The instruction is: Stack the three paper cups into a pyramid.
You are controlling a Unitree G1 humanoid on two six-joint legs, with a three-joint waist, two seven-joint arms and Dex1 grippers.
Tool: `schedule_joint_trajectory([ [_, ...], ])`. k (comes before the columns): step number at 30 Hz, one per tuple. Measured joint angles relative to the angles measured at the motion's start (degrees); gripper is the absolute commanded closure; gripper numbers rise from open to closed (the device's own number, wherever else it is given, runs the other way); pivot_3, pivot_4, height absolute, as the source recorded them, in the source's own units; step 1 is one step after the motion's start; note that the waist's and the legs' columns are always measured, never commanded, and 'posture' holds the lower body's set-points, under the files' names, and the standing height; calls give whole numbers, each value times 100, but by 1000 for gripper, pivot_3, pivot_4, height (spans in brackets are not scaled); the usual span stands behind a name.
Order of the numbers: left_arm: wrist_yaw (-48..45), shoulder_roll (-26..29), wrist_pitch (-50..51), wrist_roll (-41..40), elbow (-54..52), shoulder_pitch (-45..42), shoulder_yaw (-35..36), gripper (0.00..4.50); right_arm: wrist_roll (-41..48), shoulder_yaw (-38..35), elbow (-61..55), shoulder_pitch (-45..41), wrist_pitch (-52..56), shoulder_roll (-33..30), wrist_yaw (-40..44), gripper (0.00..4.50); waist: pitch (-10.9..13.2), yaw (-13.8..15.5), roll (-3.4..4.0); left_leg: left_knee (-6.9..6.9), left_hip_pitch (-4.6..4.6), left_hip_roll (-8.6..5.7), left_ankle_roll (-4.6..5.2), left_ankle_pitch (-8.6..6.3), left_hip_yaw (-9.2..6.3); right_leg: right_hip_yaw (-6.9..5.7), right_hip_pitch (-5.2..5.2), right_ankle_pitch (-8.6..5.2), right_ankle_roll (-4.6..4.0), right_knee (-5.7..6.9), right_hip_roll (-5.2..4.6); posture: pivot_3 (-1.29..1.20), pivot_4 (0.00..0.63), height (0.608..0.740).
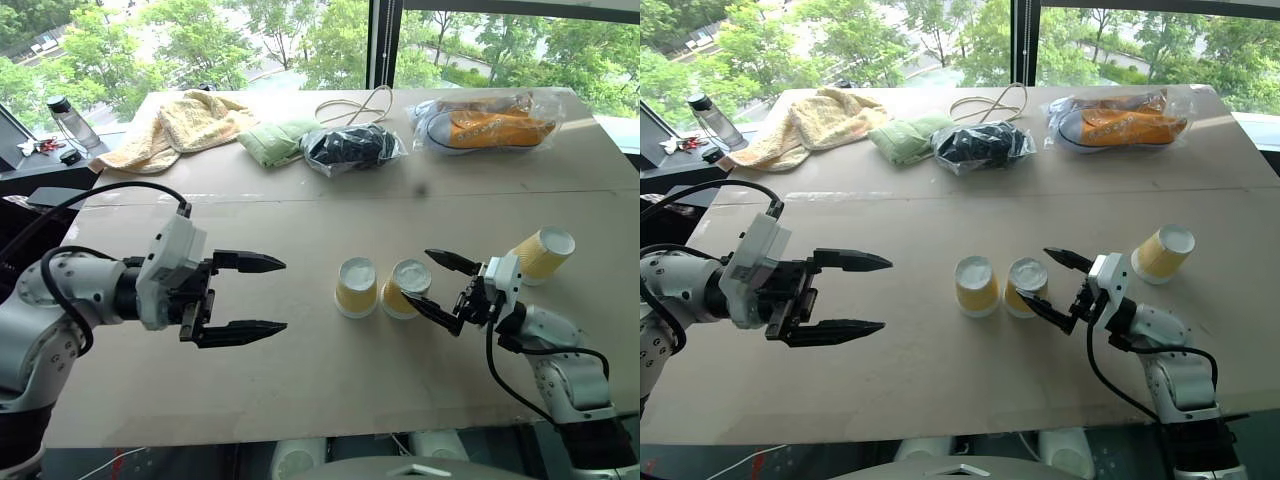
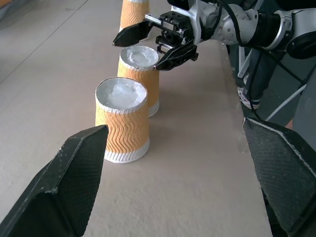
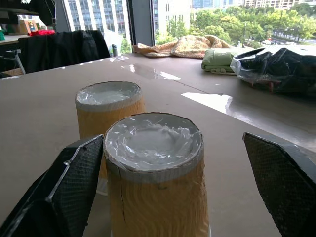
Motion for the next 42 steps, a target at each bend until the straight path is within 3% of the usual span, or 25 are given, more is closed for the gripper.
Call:
schedule_joint_trajectory([
  [6, -131, -33, -24, 24, 302, -632, -344, 0, 696, -989, -501, 917, 42, -173, -166, 43, 0, 32, -1, 4, 2, -2, 0, 0, -1, 0, 7, 0, 1, 3, 0, 0, 150, 740],
  [8, -146, -128, -15, 20, 413, -944, -519, 0, 843, -1561, -501, 947, -9, -212, -382, 43, 0, 12, -1, 7, 16, -5, 1, 0, 5, 7, 21, 0, 1, 2, 1, 0, 150, 740],
  [14, -74, -610, 145, -7, 696, -1945, -1081, 0, 603, -2383, -305, 641, -282, -168, -1239, 43, -1, -18, -2, 9, 17, -9, -1, 1, -1, 9, 22, 0, 1, 6, 18, 0, 150, 740],
  [23, 492, -1090, 524, 220, 978, -2780, -1586, 0, 119, -2405, 117, 624, -79, -9, -2060, 43, -1, -27, -1, 9, 15, -1, -2, 1, 2, 20, 16, 0, 1, 6, 31, 0, 150, 740],
  [42, 772, -1153, 471, 528, 846, -2592, -1614, 0, 59, -2198, 1057, 4, 415, -4, -2328, 43, -1, -28, 0, 11, 16, 0, -3, 2, 4, 25, 15, 0, 1, 6, 33, 0, 150, 740],
])
